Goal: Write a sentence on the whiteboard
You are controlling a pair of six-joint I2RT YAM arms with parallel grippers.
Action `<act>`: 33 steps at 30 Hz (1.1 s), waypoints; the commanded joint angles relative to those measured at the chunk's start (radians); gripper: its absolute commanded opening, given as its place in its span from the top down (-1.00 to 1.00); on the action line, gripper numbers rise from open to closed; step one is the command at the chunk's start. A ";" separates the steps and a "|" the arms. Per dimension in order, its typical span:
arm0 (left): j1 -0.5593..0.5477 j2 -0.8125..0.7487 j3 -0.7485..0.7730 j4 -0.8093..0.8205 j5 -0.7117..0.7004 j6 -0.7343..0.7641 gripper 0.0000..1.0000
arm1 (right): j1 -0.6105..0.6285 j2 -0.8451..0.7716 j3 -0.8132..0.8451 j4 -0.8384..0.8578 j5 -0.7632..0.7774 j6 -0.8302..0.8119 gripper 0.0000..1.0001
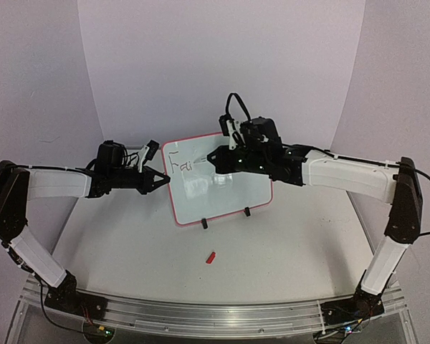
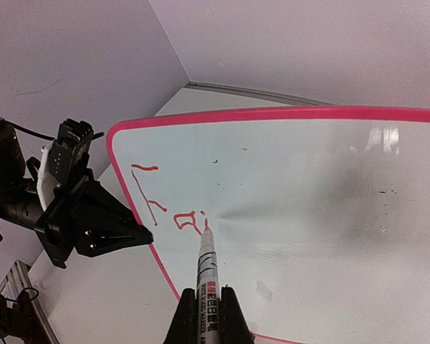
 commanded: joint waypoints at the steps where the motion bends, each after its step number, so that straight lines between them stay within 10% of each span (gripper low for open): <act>1: 0.001 0.028 0.013 -0.022 -0.075 0.070 1.00 | -0.008 -0.006 0.013 0.030 0.018 -0.003 1.00; 33: 0.001 0.026 0.013 -0.022 -0.076 0.072 1.00 | -0.028 0.017 0.027 0.030 0.110 0.003 1.00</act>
